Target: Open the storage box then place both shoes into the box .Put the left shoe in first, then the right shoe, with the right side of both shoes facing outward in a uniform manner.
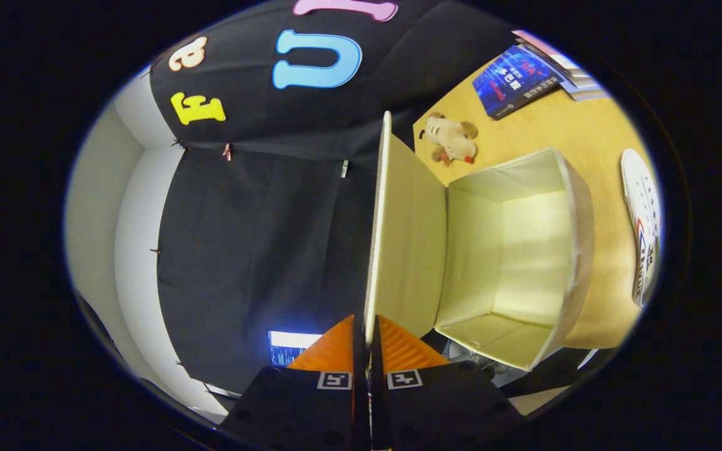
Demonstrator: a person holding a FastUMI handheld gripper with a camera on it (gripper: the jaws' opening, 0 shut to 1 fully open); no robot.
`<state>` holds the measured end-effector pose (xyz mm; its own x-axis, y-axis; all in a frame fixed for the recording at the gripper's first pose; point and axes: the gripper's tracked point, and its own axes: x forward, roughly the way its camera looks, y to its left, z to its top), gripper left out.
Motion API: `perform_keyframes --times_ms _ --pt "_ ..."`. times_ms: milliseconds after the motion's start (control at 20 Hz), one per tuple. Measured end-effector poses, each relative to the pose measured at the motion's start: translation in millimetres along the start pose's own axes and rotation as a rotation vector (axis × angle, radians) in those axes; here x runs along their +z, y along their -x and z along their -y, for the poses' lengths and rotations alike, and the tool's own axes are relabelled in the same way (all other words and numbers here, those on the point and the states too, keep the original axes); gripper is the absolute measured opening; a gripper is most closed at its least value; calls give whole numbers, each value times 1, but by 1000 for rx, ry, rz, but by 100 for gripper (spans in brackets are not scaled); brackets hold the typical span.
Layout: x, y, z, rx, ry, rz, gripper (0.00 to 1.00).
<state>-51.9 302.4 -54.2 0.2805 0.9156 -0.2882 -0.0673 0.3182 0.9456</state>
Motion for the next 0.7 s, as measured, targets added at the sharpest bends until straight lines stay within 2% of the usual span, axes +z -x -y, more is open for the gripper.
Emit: perform_keyframes --times_ms 450,700 --pt "-15 -107 -50 -57 101 -21 8" --pt "-28 -172 -49 -119 124 -24 8"
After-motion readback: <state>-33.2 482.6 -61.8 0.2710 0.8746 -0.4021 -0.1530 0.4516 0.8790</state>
